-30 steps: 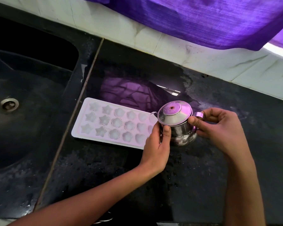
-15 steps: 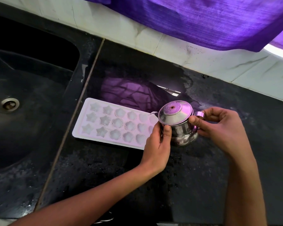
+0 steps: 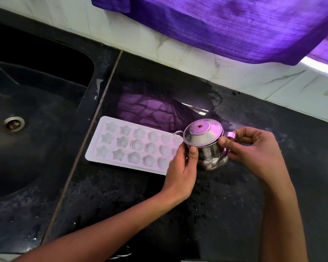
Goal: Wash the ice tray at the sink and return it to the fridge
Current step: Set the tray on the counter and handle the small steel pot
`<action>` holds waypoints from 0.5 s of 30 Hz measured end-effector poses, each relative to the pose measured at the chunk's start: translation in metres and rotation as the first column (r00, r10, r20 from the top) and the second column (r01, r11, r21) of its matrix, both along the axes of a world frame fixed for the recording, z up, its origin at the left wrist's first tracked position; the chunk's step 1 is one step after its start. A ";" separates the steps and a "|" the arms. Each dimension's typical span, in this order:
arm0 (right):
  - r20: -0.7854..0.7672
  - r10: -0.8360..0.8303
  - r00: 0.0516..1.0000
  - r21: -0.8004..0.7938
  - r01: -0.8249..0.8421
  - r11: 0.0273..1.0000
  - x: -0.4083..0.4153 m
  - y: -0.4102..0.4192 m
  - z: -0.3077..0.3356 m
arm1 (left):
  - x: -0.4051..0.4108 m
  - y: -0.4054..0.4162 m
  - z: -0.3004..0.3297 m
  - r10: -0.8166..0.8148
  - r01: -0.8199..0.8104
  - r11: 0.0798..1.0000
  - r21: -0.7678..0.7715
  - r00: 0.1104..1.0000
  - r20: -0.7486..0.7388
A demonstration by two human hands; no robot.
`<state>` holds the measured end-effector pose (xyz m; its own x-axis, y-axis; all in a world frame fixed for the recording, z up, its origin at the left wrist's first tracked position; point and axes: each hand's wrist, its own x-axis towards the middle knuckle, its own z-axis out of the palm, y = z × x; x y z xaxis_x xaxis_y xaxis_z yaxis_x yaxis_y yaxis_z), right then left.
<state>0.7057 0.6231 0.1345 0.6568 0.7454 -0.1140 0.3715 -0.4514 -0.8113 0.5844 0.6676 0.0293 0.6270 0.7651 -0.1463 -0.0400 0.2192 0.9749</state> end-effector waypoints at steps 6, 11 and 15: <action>0.007 0.001 1.000 0.023 -0.001 1.000 -0.001 -0.001 -0.001 | -0.002 -0.001 -0.002 0.024 -0.024 0.999 0.027 1.000 -0.008; -0.011 0.004 1.000 0.052 -0.003 0.999 -0.004 -0.005 -0.001 | -0.004 -0.009 0.002 0.070 -0.069 0.993 0.098 0.997 -0.011; 0.016 0.026 1.000 0.028 -0.027 0.999 -0.006 -0.008 0.001 | -0.006 -0.017 0.000 0.054 -0.054 0.995 0.084 0.999 -0.001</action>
<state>0.6997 0.6152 0.1356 0.6383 0.7653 -0.0826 0.3954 -0.4180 -0.8178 0.5788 0.6508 0.0293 0.5841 0.8075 -0.0823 -0.0465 0.1346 0.9898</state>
